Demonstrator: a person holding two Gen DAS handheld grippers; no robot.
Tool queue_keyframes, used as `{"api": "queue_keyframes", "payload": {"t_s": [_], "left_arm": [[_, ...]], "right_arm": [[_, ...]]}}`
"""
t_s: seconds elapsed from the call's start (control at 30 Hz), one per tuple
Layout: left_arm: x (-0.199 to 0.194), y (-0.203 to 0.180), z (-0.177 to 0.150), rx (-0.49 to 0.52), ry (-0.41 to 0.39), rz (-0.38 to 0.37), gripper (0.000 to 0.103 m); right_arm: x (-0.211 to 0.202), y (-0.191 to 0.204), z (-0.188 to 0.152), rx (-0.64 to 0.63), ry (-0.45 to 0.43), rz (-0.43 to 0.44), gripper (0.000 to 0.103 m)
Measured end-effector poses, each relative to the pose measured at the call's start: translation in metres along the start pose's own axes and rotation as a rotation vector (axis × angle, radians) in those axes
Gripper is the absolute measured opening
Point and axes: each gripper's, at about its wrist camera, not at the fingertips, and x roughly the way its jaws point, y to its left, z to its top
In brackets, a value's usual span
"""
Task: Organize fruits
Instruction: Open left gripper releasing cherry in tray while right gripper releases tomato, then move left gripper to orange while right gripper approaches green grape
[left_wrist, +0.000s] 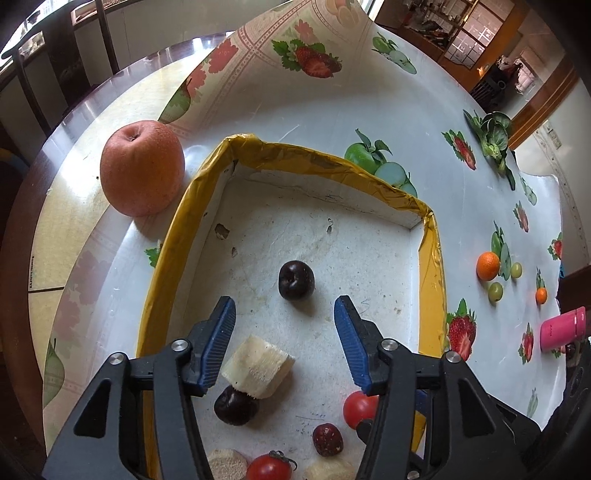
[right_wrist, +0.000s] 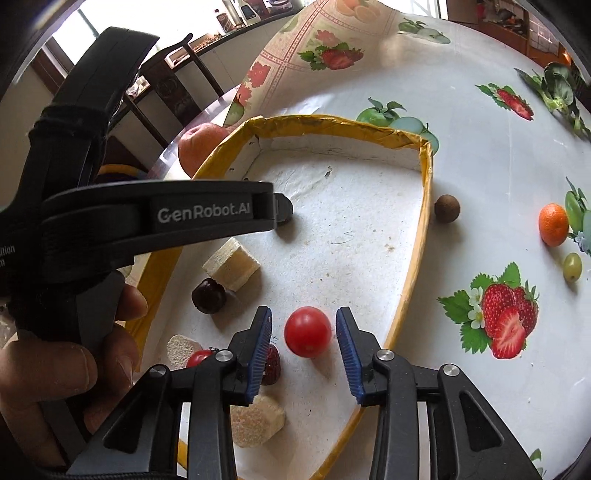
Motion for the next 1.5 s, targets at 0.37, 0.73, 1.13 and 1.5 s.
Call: {"api": "queue_keyframes", "payload": {"t_s": [0.37,0.73,1.13,1.5], "left_arm": [[-0.043,-0.005,-0.021,-0.019,-0.047,-0.027,0.054],[-0.067,-0.046,-0.058,0.075,-0.058,-0.035,0.054],[-0.07,-0.086,-0.08,0.135,-0.043,-0.067,0.054],[-0.068,-0.128,-0.087,0.203,-0.025,-0.104,0.054]], "right_arm": [[-0.058,-0.003,-0.018,0.041,-0.079,0.02,0.044],[-0.102,-0.03,-0.062,0.104,-0.11,-0.025,0.044],[-0.133,-0.076,-0.108,0.203,-0.128,-0.087,0.045],[-0.149,-0.112,-0.128,0.272,-0.151,-0.128,0.044]]}}
